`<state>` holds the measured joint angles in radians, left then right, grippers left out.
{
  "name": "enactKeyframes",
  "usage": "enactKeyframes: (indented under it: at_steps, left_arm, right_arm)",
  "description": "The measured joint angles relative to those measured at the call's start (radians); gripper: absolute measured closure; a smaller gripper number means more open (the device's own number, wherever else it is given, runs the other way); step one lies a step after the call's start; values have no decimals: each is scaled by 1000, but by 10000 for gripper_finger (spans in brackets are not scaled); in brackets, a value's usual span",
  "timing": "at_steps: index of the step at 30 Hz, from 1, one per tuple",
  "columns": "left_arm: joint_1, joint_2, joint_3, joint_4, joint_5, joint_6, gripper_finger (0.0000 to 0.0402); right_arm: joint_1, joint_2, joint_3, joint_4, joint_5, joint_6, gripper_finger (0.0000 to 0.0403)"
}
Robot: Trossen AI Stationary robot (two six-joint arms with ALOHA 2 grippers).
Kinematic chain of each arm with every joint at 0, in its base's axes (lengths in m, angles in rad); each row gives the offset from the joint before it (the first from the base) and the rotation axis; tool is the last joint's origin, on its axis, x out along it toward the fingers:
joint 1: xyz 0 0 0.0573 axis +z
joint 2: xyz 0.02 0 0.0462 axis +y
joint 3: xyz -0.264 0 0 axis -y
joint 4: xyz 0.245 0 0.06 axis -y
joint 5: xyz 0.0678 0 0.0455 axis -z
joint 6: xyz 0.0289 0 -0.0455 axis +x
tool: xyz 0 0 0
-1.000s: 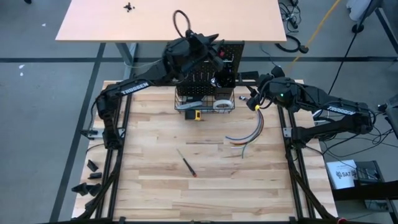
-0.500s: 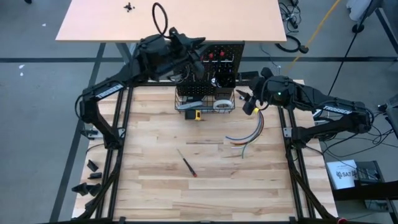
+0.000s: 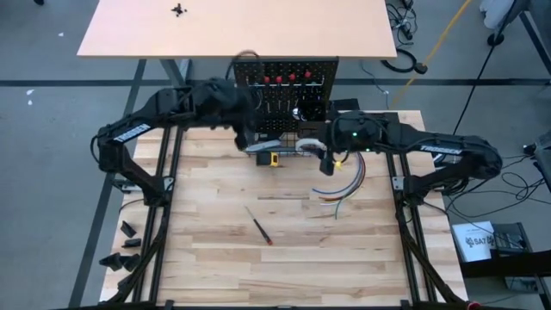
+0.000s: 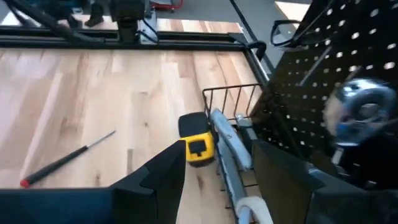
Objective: Hang tools onto peg board
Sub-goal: Hang the screwdriver on the pegboard
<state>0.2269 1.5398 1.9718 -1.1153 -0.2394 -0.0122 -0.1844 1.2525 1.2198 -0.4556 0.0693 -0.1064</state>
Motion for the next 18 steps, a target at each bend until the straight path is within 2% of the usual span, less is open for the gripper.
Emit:
enactKeyframes:
  at_steps: [6, 11, 14, 18]
  left_arm:
    - [-112, -7, -82, -92, 9, 51, 262]
    - [-190, -77, -197, -101, 118, 71, 262]
    - [-245, -145, -314, -50, 152, 30, 263]
    - [-333, -272, -537, 137, 170, -34, 263]
  right_arm:
    - [17, 70, 0, 100, -56, 178, 222]
    - [93, 128, 0, 168, -75, 334, 222]
    - [152, 172, 0, 252, -71, 429, 222]
    - [236, 247, 0, 407, -71, 528, 222]
